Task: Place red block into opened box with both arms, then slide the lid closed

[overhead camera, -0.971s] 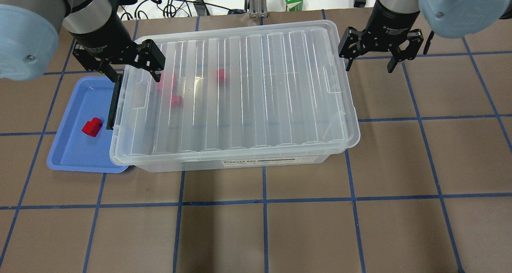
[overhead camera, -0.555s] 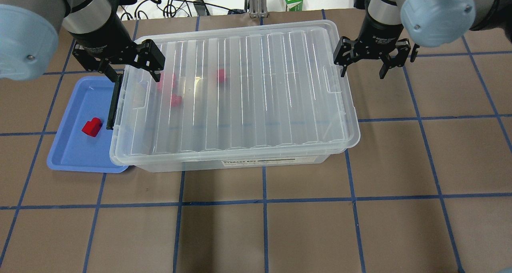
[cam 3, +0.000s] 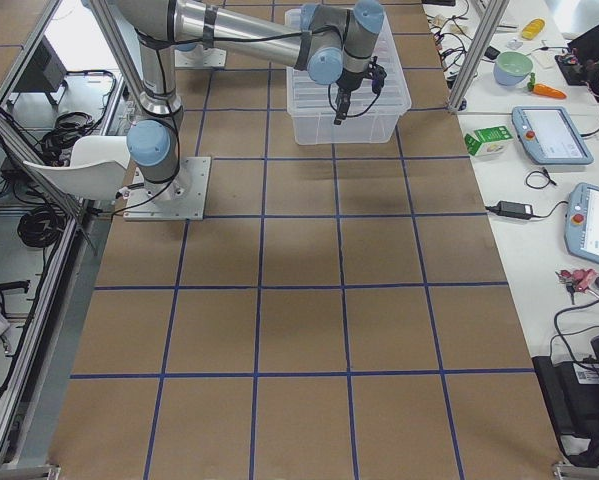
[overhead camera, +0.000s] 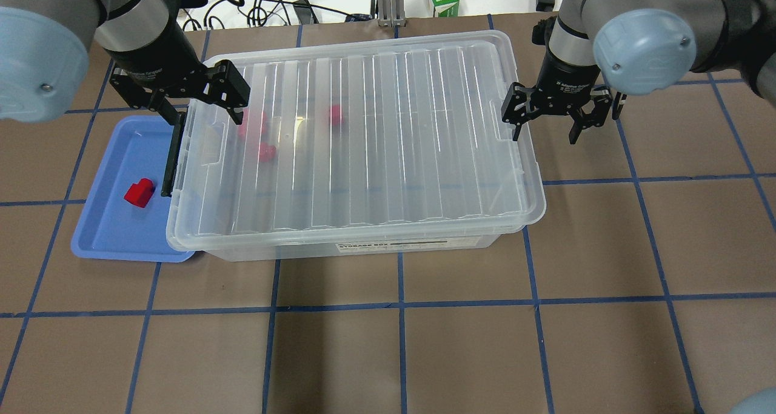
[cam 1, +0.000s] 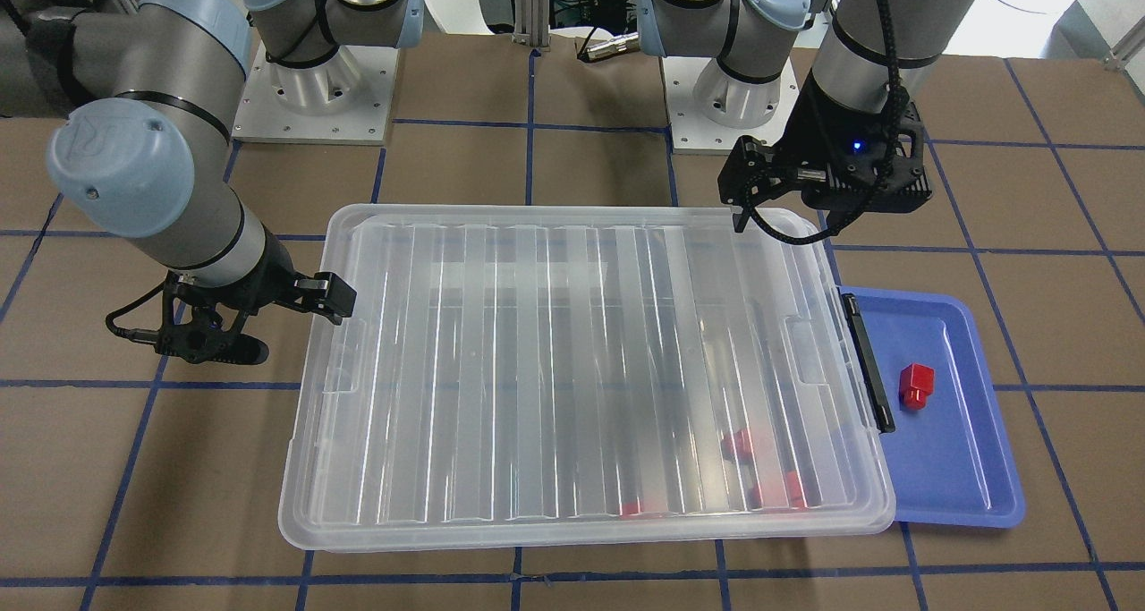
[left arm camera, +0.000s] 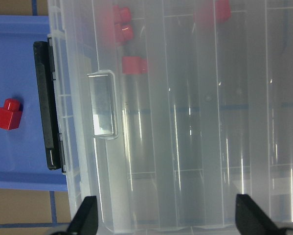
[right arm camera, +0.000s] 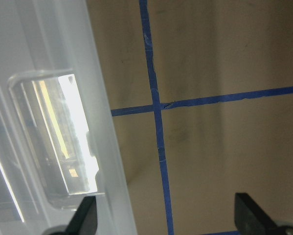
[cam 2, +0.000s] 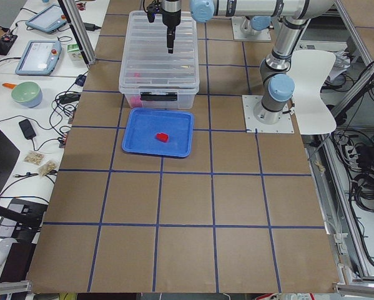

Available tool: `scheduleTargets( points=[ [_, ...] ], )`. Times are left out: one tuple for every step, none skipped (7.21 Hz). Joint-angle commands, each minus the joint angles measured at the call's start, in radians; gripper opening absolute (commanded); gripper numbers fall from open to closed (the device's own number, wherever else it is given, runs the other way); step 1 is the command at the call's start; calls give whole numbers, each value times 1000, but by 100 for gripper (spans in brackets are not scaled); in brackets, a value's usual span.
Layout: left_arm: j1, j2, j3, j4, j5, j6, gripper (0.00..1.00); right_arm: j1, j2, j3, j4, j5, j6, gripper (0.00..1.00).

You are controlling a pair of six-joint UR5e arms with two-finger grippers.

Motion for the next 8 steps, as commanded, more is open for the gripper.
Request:
scheduleTargets(
  points=[
    [0,0,0,0,0,0,100,-1,7,-5,-26,-3,-2,100],
    [-2,-1,0,0,0,0,100,-10,8,-5,-50,-30,-13,100],
    [0,0,0,0,0,0,100,-26,8,1,-53,-50,-17,100],
    [-2,-1,-3,0,0,0,100,-33,8,1,-53,-50,-27,100],
    [-2,0,-2,0,0,0,100,-38,8,-3,-53,-52,-31,100],
    [-2,0,-2,0,0,0,100,-55,8,-5,-52,-52,-33,100],
    [-2,0,-2,0,0,0,100,-84,7,-6,-52,-55,-37,100],
    [-2,-1,-3,0,0,0,100,-120,5,-6,-49,-55,-37,100]
  ],
)
